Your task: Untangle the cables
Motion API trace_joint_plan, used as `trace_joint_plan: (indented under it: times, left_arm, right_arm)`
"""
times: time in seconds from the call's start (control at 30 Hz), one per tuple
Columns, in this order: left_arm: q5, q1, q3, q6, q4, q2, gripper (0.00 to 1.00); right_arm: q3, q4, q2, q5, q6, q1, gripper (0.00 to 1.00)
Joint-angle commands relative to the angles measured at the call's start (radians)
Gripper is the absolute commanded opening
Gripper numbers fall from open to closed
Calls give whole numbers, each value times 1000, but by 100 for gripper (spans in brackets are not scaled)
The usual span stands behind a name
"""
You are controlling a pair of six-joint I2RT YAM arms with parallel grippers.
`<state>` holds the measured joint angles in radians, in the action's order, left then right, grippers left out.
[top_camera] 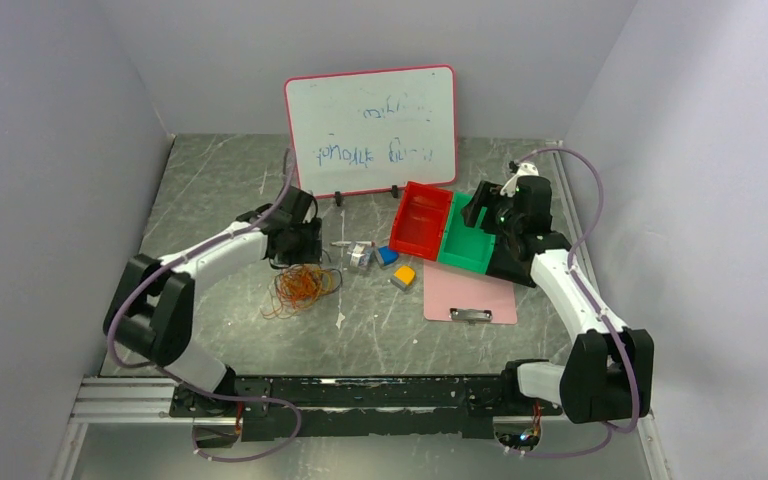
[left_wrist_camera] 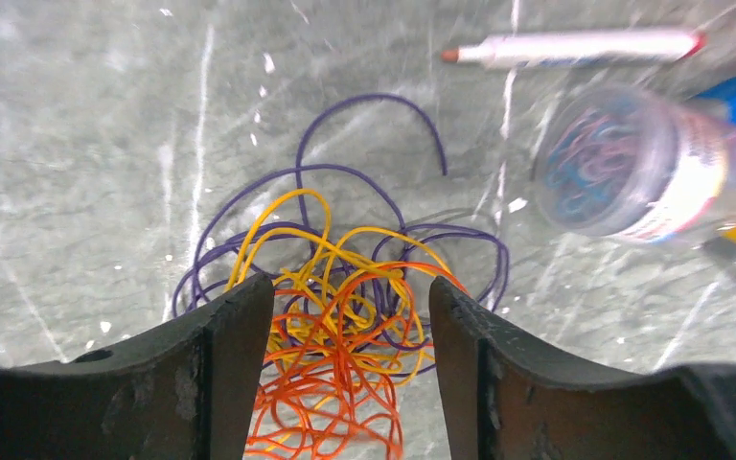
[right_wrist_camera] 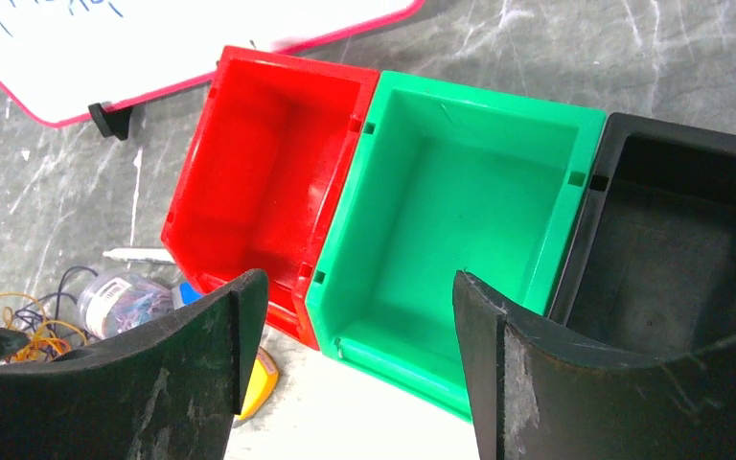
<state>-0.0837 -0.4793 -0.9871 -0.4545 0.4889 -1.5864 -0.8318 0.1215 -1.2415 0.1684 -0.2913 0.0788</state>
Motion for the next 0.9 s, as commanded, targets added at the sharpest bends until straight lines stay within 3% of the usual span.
trace_joint_plan:
  times: [0.0, 0.13, 0.43, 0.7, 0.87]
  left_arm:
    - [-71, 9, -8, -7, -51, 114, 68]
    - [-48, 44, -28, 42, -59, 164, 71]
    - [78, 230, -84, 77, -140, 223, 72]
    - [173, 368, -236, 96, -244, 182, 73]
    - [134, 401, -301, 141, -237, 155, 74]
  right_arm:
    - [-4, -21, 51, -25, -6, 2, 75]
    - [-15, -6, 58, -83, -49, 2, 75]
    - [20, -9, 123, -272, -139, 2, 75]
    - [-18, 10, 108, -131, -112, 2, 75]
    - [-75, 25, 63, -116, -97, 40, 75]
